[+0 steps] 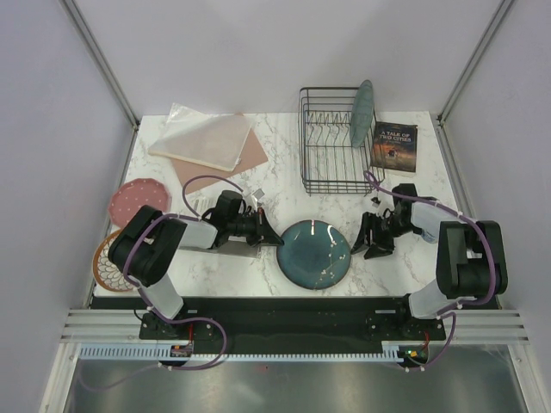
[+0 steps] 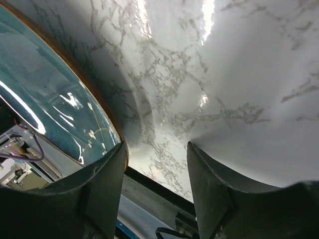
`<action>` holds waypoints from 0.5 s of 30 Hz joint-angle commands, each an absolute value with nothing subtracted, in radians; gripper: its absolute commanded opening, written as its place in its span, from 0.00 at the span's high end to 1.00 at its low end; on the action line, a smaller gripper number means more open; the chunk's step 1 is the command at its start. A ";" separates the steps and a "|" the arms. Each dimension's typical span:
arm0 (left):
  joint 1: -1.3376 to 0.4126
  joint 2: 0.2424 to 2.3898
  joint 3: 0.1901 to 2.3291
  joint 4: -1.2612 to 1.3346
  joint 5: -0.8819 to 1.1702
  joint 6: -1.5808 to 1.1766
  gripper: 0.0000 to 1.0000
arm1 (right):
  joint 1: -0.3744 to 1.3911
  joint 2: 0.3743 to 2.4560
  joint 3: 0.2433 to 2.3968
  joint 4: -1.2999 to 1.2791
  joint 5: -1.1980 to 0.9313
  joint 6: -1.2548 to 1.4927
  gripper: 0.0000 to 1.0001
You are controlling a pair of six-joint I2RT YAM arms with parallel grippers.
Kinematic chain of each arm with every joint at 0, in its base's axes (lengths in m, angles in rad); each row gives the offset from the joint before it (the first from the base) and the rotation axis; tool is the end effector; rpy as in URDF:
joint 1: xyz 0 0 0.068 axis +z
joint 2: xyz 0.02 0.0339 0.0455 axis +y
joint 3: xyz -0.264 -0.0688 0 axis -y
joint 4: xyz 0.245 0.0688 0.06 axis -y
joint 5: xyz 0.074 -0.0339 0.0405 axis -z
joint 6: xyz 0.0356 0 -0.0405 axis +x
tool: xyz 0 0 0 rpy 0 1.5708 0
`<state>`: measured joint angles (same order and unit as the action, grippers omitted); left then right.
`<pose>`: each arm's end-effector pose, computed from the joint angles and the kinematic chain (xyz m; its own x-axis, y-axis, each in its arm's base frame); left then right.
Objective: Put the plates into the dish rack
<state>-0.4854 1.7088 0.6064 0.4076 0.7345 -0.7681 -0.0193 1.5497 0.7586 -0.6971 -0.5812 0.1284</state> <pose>0.2521 -0.1600 0.1192 -0.9642 -0.0743 -0.2544 0.1831 0.5069 -0.8423 0.2382 0.0150 0.1420 -0.9919 0.1262 -0.0118 0.0987 0.8272 0.5532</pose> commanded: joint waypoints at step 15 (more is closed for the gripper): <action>-0.518 1.758 0.644 0.514 0.787 -0.793 0.98 | 0.107 1.572 0.650 -0.404 -0.851 0.296 0.44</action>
<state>-0.5053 1.7603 0.6113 0.4534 0.7368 -0.7689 0.1074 1.5810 0.6655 -0.4770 -0.7914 0.2741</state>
